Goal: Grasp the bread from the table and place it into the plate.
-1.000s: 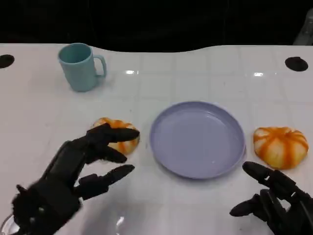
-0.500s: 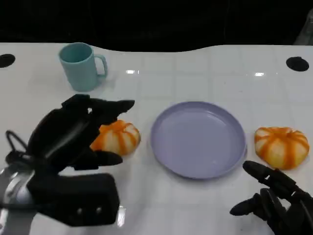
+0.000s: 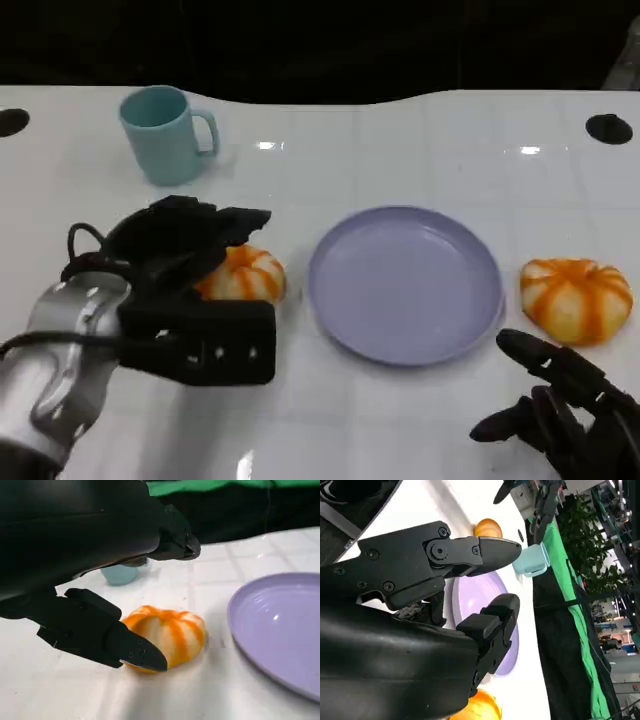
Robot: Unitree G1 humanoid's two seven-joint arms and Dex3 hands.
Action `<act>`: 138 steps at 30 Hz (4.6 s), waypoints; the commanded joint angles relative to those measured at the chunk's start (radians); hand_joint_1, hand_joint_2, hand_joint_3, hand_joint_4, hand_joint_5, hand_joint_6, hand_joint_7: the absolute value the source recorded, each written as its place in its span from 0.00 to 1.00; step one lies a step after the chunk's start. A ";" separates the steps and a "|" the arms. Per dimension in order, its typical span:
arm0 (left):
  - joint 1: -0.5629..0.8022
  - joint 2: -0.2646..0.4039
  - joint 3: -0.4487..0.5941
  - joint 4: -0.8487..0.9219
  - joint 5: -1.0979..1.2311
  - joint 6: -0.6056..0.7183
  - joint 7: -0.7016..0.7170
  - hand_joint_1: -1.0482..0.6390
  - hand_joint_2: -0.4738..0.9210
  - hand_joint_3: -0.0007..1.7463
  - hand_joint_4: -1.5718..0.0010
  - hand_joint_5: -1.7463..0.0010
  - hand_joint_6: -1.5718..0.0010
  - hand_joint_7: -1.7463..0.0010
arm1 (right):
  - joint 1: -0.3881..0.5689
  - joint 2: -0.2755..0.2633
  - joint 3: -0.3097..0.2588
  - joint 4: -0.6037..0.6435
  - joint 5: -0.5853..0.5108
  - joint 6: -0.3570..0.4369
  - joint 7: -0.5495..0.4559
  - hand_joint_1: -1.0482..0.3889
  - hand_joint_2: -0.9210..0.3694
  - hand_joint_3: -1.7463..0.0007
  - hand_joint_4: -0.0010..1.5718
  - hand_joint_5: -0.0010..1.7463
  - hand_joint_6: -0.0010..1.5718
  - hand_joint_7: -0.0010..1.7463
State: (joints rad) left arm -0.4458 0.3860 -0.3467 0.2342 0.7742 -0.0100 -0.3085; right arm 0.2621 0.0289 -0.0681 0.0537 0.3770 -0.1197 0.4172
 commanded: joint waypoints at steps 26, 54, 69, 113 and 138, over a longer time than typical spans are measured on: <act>-0.350 -0.175 -0.154 0.862 -0.059 -0.110 0.227 0.49 0.99 0.07 0.58 0.88 0.61 0.96 | 0.022 -0.011 -0.003 -0.036 -0.006 0.003 0.000 0.21 0.00 0.81 0.44 0.65 0.61 0.17; -0.337 -0.158 -0.068 0.786 -0.175 -0.252 0.549 0.50 0.80 0.53 0.49 0.00 0.66 0.00 | 0.005 -0.014 -0.015 -0.001 -0.016 -0.015 0.004 0.21 0.00 0.81 0.43 0.65 0.61 0.16; -0.324 -0.208 -0.078 0.591 -0.187 -0.375 0.530 0.52 0.65 0.71 0.42 0.00 0.56 0.01 | -0.001 -0.010 -0.026 0.032 0.011 -0.024 0.034 0.21 0.00 0.82 0.45 0.65 0.62 0.17; -0.499 -0.386 -0.156 0.877 -0.204 -0.441 0.236 0.38 1.00 0.10 0.67 0.77 0.65 0.99 | 0.017 -0.014 -0.004 -0.013 -0.004 -0.011 0.016 0.21 0.00 0.81 0.46 0.64 0.61 0.16; -0.383 -0.263 -0.021 0.620 -0.388 -0.479 0.054 0.32 1.00 0.16 0.53 0.63 0.46 0.92 | 0.007 -0.010 0.000 -0.012 -0.012 -0.011 0.000 0.21 0.00 0.81 0.46 0.65 0.62 0.16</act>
State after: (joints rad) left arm -0.8873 0.1004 -0.4211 0.9201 0.4696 -0.4842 -0.2065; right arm 0.2733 0.0291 -0.0632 0.0428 0.3633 -0.1268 0.4171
